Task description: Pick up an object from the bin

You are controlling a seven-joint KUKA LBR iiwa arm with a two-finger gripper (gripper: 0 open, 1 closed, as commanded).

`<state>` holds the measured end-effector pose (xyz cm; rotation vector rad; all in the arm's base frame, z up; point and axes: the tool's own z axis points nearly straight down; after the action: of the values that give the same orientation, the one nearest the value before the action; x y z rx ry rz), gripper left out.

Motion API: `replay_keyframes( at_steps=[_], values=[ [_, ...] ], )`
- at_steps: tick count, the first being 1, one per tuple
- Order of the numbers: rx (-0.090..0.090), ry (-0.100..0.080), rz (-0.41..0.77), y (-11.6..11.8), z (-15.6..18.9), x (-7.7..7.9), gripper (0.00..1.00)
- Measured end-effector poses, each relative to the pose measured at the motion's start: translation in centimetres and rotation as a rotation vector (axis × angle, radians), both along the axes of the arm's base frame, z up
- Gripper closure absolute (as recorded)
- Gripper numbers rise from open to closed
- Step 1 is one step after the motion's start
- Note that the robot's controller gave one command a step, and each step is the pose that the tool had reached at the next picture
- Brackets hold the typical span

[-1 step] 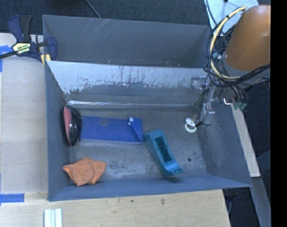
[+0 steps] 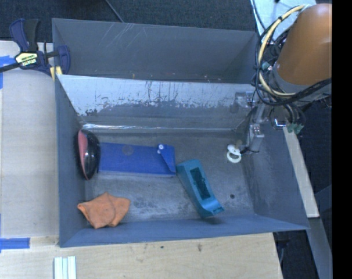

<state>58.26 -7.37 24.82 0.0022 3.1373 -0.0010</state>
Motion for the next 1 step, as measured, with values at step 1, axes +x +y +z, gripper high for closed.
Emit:
replay_keyframes(
  at_steps=[1],
  values=[
    [0.001, -0.003, -0.117, -2.0, -4.51, -0.09, 0.0]
  ],
)
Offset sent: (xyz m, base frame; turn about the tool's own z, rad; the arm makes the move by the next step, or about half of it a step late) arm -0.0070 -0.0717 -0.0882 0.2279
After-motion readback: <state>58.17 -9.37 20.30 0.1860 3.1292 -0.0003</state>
